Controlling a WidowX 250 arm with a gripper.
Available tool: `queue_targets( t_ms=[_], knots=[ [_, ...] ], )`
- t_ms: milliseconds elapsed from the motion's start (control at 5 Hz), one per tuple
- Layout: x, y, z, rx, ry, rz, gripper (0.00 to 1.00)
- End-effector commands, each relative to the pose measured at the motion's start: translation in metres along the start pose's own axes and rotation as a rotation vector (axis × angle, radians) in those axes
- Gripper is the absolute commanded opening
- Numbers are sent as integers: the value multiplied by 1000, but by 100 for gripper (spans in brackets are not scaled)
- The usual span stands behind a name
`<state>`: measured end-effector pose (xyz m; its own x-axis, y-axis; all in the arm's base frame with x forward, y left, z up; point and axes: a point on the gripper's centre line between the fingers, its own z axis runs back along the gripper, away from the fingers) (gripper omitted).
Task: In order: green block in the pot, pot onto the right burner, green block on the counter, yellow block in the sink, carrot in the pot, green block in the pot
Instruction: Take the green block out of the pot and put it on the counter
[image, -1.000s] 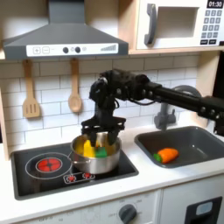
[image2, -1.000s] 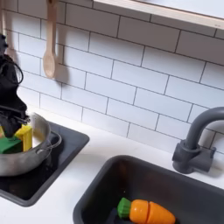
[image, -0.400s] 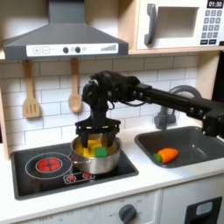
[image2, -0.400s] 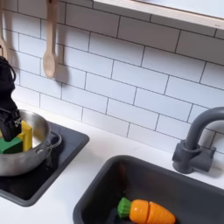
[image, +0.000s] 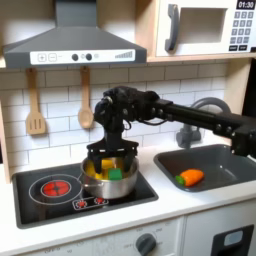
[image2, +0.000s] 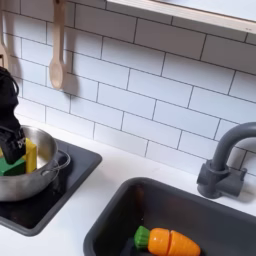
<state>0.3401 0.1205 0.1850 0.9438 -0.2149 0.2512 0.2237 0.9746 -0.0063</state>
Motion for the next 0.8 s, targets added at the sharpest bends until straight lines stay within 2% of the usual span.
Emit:
queue_targets(
  t_ms=[0,200,600],
  knots=[
    [-8,-6,-17,-4,35,-1,100],
    [-6,-9,-24,-1,41,-9,100],
    [3,-11,-23,21,20,-3,100]
  ],
)
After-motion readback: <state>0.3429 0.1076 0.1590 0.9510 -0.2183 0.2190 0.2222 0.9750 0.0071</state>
